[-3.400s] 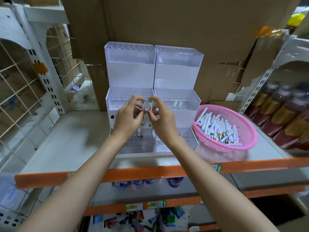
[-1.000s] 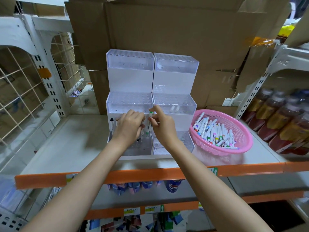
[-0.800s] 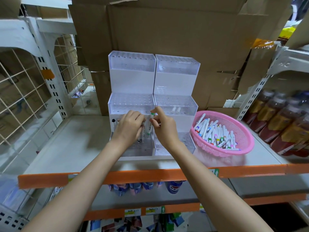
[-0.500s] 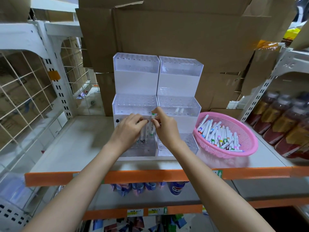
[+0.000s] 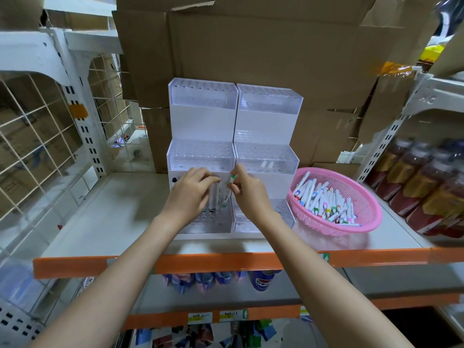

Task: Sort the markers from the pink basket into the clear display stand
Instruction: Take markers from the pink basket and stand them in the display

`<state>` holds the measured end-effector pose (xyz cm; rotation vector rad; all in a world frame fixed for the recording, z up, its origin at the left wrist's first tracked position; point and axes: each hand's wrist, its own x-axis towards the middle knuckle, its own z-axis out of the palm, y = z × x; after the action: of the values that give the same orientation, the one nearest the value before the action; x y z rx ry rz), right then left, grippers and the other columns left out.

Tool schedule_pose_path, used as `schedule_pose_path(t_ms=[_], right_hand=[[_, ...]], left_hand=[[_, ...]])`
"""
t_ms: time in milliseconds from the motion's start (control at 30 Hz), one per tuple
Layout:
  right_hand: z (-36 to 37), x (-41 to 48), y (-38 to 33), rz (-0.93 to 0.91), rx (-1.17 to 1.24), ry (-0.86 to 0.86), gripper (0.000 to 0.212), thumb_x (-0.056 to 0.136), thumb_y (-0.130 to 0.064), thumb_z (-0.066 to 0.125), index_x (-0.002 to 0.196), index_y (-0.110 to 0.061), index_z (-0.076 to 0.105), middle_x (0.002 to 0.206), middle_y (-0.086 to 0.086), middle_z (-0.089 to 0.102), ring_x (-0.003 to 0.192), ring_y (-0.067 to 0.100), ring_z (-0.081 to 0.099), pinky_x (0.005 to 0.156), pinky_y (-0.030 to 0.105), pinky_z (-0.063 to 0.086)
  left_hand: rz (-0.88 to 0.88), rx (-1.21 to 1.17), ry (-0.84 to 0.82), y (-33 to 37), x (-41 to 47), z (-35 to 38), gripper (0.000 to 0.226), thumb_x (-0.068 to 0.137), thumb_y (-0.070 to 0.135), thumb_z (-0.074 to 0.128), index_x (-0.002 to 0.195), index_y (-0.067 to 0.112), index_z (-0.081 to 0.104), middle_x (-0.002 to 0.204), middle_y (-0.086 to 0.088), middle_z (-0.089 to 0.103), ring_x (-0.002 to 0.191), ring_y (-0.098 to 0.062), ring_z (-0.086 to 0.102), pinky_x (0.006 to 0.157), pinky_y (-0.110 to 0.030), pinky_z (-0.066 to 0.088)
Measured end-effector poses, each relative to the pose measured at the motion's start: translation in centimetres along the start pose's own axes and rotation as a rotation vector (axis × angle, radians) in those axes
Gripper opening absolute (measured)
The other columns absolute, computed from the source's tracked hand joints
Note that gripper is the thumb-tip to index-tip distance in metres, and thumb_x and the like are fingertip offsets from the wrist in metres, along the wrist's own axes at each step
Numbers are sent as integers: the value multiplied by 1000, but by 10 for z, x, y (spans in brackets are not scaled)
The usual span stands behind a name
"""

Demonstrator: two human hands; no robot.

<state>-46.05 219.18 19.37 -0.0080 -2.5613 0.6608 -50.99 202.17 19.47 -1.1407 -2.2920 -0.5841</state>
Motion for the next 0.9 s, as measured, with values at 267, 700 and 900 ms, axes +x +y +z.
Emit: schedule_pose_path(t_ms=[267,700,900], right_hand=[[2,-1,-8,-64,-27,-45,16,94,-6,50,110,-4,50,84,14,61,78,35,51,65,43,46],[3,1,-5,-48,-3,-12,10,94,-15,55,96,-6,50,81,11,65,75,33,55,62,43,48],[3,0,-4,-52,21,11,13,92,-12,56,105,-9,55,85,8,67,77,28,58,65,43,51]], left_hand=[[-23,-15,4,1,-1,1,39,74,-4,65,110,10,67,99,-5,60,90,-27,55,70,-37,51],[-51,-24,-10,1,-1,2,44,72,-7,64,113,10,66,101,-5,59,92,-27,53,76,-39,51],[-65,-25,-20,3,-1,2,45,72,-7,62,113,10,66,100,-5,58,93,-27,52,75,-40,51]])
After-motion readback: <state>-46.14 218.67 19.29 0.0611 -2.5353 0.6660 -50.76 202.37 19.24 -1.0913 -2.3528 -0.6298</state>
